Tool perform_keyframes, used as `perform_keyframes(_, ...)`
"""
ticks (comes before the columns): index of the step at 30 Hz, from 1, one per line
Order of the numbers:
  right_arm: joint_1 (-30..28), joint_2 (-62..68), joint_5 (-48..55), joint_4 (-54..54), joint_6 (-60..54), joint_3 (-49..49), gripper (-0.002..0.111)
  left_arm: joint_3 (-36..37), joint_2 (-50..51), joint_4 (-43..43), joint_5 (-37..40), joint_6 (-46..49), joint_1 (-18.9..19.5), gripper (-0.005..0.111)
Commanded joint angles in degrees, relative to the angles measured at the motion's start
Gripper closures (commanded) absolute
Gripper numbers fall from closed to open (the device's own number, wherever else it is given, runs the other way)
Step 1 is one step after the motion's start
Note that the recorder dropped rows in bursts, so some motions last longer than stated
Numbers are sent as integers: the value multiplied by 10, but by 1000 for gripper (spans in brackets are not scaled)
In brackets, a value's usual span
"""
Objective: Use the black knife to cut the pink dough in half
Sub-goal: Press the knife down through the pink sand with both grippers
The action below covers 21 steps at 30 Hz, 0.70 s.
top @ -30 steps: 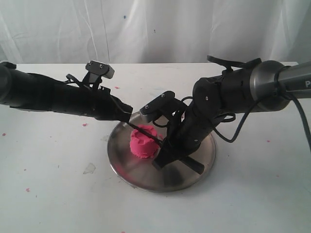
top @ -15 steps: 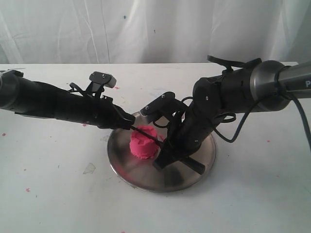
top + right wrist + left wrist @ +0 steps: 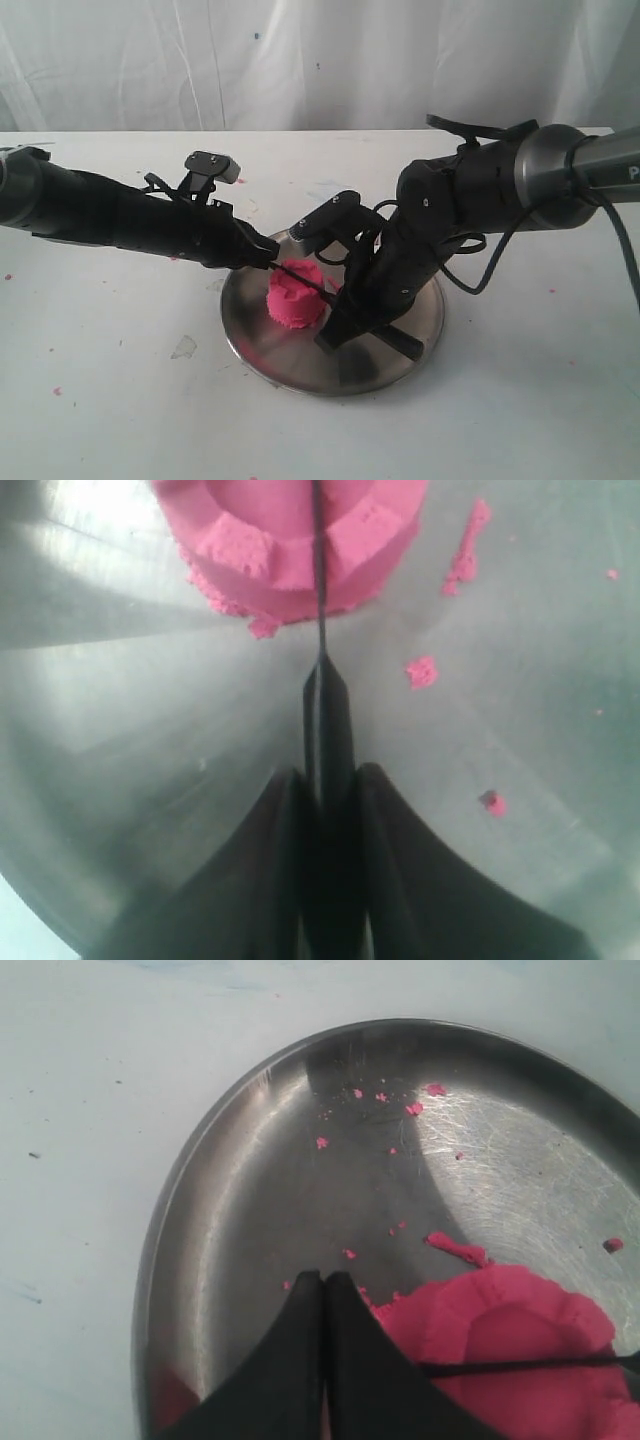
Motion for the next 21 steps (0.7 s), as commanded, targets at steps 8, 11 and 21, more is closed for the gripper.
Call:
perform_keyframes(8,1,-2,8,3,-4,1,108,3,8,23,17,-7,-3,107)
perform_keyframes(11,1,-2,8,3,-4,1,108,3,8,23,17,-7,-3,107)
perform_keyframes(21,1,-2,8,3,-4,1,108,3,35,22,25,-7,-3,107)
